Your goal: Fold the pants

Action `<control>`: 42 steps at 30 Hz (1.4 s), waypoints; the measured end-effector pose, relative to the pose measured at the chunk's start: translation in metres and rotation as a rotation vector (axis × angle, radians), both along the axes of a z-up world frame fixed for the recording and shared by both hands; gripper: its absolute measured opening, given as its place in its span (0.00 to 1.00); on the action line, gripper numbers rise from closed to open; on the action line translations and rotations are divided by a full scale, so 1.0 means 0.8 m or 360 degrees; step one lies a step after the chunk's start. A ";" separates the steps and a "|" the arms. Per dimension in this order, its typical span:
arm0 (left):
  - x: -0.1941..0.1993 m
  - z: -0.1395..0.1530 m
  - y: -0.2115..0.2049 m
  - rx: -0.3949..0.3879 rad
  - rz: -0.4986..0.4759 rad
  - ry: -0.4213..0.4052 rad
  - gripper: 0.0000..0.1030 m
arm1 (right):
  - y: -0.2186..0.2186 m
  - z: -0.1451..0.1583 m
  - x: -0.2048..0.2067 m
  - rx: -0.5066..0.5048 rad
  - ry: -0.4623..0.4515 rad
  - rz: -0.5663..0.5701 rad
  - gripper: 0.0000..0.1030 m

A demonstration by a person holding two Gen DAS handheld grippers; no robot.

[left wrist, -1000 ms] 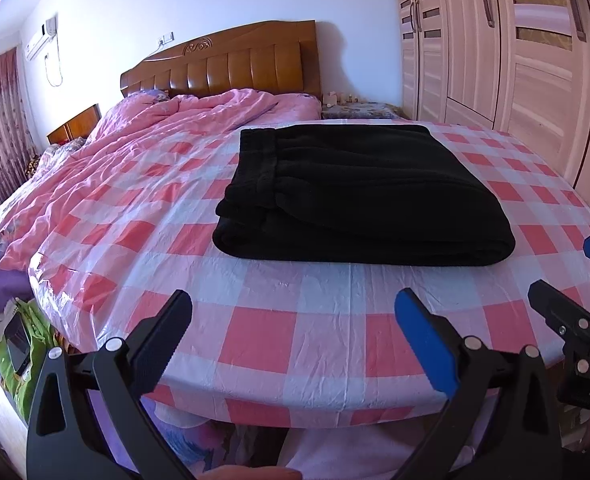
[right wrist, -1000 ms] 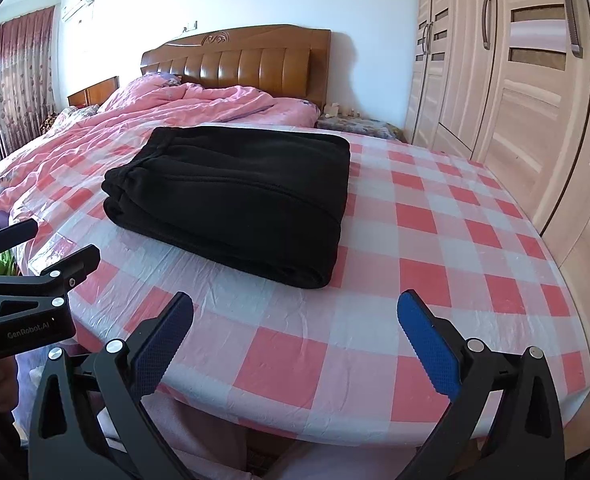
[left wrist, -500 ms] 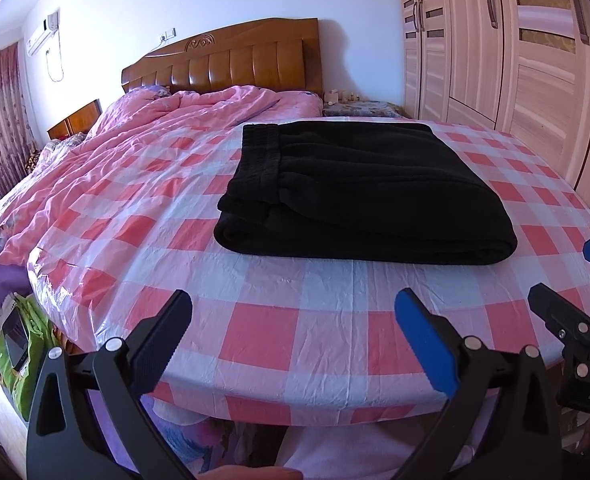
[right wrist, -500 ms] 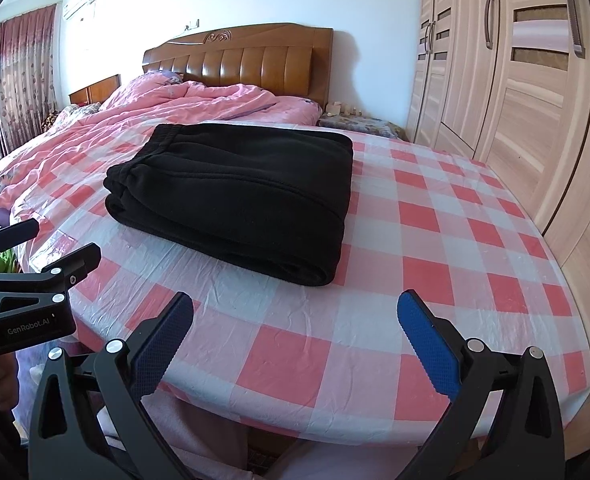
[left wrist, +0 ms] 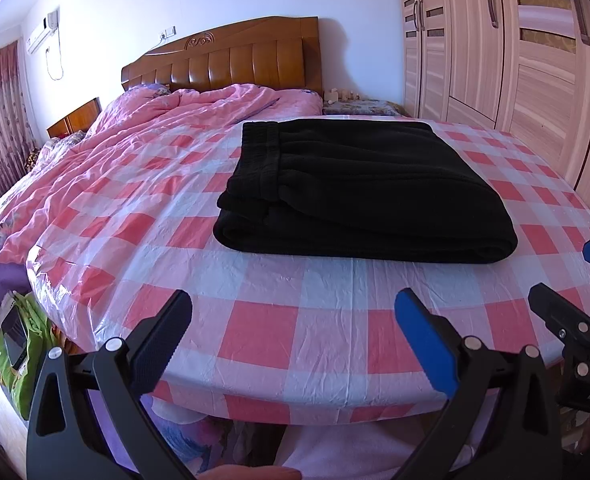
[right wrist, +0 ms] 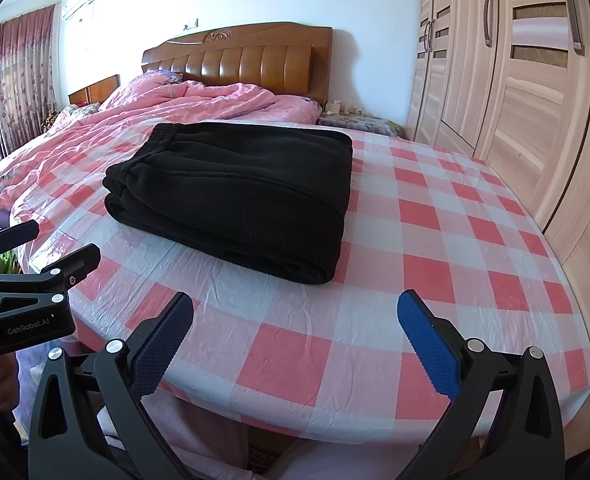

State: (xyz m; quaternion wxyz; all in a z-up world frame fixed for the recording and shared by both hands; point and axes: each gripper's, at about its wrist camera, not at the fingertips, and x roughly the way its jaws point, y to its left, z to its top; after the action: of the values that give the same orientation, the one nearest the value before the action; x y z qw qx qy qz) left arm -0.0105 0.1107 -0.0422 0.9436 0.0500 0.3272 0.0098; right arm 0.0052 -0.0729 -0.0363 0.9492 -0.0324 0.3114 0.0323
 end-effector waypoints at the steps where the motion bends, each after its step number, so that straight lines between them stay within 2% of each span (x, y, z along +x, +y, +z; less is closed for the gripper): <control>1: 0.000 0.000 0.000 -0.0001 0.0000 -0.0001 0.98 | -0.001 0.000 0.000 -0.0001 -0.0001 0.0001 0.96; 42: 0.001 -0.006 0.003 -0.0041 -0.0004 0.0014 0.98 | -0.001 -0.002 -0.001 0.0004 0.0004 -0.0003 0.96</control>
State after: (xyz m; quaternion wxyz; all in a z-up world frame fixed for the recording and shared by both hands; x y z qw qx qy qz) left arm -0.0100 0.1128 -0.0467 0.9427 0.0383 0.3313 0.0041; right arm 0.0048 -0.0738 -0.0375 0.9489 -0.0309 0.3124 0.0319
